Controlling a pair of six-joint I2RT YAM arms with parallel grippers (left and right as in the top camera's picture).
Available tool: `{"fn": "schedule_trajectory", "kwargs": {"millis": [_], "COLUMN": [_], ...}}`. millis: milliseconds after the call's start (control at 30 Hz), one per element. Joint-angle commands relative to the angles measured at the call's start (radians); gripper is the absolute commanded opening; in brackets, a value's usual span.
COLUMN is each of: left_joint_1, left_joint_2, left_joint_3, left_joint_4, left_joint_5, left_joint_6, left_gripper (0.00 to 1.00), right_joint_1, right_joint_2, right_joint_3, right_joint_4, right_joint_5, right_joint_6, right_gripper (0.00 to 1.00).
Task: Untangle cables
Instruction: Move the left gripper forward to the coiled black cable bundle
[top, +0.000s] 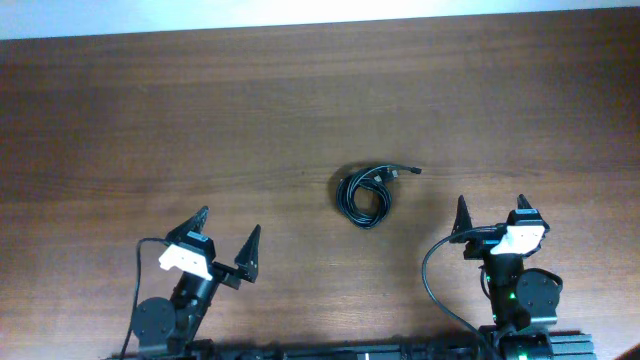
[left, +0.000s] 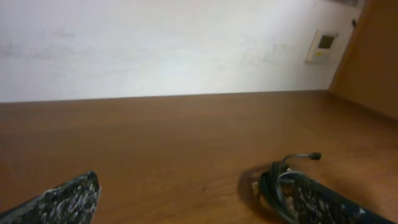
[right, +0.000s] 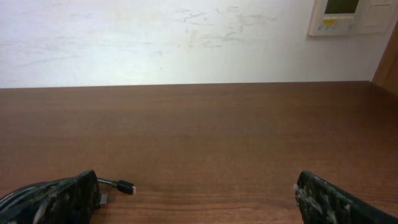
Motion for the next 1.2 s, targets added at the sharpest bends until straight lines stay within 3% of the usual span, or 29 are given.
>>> {"fn": "schedule_trajectory", "kwargs": {"millis": [0,300,600,767,867,1033,1167], "left_joint_1": [0.003,0.003,-0.001,-0.156,-0.310,-0.440,-0.492], "left_joint_2": [-0.004,0.036,0.467,0.735,0.889,1.087,1.252], "left_joint_3": [0.075,0.143,0.361,0.515,0.532,0.532,0.531], "left_joint_4": [-0.088,-0.109,-0.059,-0.117,-0.109,-0.044,0.059], "left_joint_5": [0.023,0.011,0.012,0.011,-0.053,-0.063,0.159], "left_joint_6": [-0.011,-0.011,-0.011,-0.011,-0.011,-0.011,-0.011], "left_gripper": [0.99,0.99,0.99,0.99,0.99,0.99,0.99], "right_joint_1": [0.006,0.006,0.006,0.006,0.006,0.006,0.006], "right_joint_2": [-0.011,-0.011,-0.011,-0.011,-0.011,-0.011,-0.011], "right_joint_3": [-0.008,-0.008,-0.008,-0.008,-0.008,-0.008,-0.008], "right_joint_4": [-0.003,-0.003,-0.003,-0.003,-0.003,-0.003,-0.003], "right_joint_5": [-0.006,-0.006,-0.006,-0.006,-0.006,-0.006,-0.006], "right_joint_6": [0.004,0.004,0.004,0.004,0.004,0.004,0.004], "right_gripper": [0.99,0.99,0.99,0.99,0.99,0.99,0.99]}}
